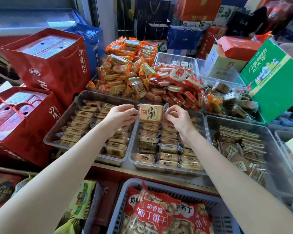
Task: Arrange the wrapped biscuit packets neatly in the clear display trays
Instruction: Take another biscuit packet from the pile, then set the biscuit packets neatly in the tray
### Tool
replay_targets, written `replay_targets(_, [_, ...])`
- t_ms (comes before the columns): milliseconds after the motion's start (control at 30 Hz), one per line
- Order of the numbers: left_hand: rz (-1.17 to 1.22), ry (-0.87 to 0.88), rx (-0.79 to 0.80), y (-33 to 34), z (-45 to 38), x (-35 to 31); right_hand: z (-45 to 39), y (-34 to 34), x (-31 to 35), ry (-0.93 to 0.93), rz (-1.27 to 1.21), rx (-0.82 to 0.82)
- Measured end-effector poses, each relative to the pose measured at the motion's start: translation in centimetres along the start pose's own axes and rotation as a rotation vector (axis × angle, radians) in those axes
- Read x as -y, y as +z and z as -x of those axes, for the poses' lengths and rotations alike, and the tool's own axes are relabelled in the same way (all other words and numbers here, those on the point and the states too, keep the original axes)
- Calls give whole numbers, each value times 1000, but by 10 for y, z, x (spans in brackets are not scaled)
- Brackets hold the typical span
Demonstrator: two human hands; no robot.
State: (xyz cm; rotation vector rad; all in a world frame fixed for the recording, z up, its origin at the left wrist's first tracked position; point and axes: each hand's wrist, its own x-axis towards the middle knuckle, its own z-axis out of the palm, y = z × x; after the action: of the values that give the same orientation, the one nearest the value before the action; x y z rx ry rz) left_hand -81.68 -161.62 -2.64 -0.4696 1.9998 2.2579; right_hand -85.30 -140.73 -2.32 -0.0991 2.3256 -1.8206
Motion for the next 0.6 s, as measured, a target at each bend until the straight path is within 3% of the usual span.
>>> replay_targets(267, [-119,-21,-103,16,-19,4,-10,0,-8,-94,161,109])
replay_targets(600, [-204,48,-168,1,-28,19,-27,12,-22,-41,100,20])
